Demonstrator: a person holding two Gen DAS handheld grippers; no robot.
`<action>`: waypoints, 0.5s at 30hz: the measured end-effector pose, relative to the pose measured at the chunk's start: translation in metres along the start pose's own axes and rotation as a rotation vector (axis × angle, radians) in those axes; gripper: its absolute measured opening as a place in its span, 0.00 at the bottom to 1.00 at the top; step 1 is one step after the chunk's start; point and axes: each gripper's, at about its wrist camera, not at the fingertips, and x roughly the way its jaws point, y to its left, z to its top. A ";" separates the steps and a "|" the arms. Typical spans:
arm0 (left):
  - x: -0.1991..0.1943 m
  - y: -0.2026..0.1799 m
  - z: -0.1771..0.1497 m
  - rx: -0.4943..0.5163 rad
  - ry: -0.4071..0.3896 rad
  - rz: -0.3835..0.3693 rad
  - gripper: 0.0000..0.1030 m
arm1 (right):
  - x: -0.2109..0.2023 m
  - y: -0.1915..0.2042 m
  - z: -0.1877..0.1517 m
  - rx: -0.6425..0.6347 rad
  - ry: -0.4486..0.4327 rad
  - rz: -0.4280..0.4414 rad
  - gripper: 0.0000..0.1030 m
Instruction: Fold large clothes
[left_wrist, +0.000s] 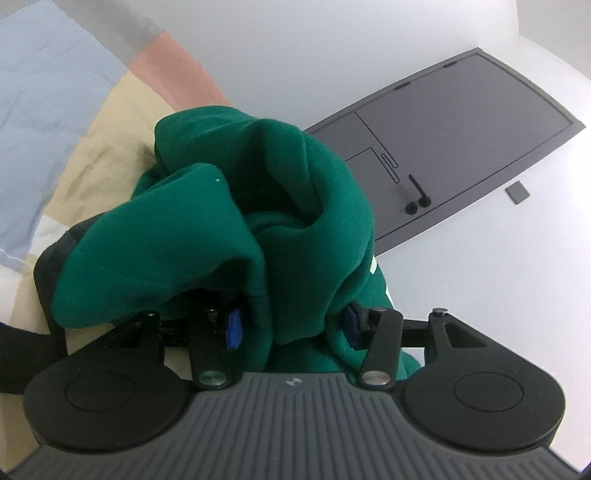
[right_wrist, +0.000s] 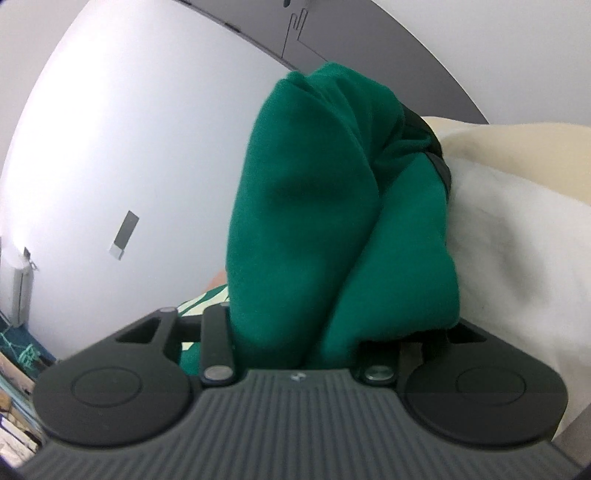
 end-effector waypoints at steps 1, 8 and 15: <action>-0.006 0.002 0.002 0.000 -0.001 0.004 0.55 | 0.002 0.001 -0.001 -0.001 0.000 -0.001 0.45; -0.029 -0.015 -0.009 0.000 0.046 0.086 0.81 | 0.010 0.026 -0.004 0.050 0.028 -0.054 0.63; -0.082 -0.045 -0.025 0.130 0.036 0.219 0.81 | -0.029 0.048 -0.018 0.079 0.038 -0.150 0.69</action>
